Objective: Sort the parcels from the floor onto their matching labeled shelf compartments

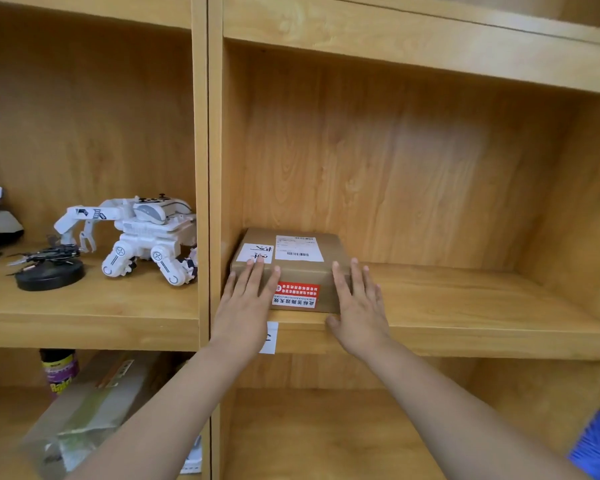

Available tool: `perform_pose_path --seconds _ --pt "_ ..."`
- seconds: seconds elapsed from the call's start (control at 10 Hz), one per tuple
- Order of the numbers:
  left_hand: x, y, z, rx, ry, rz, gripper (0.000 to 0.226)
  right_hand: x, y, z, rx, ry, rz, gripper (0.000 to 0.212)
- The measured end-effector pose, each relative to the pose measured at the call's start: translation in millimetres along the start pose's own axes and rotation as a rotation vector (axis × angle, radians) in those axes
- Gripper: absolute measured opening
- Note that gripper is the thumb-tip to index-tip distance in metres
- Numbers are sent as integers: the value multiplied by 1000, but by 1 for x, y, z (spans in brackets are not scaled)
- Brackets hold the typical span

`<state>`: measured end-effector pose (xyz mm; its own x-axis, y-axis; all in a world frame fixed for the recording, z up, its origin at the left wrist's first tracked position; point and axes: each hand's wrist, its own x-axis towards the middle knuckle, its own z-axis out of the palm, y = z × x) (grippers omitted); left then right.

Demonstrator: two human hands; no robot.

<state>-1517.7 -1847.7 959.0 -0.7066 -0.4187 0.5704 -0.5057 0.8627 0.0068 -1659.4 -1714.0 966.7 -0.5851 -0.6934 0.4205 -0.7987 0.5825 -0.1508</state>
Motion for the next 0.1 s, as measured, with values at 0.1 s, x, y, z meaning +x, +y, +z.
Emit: perform_pose_path --seconds 0.1 --pt "-24 5 13 -24 55 36 96 -31 5 3 71 29 71 95"
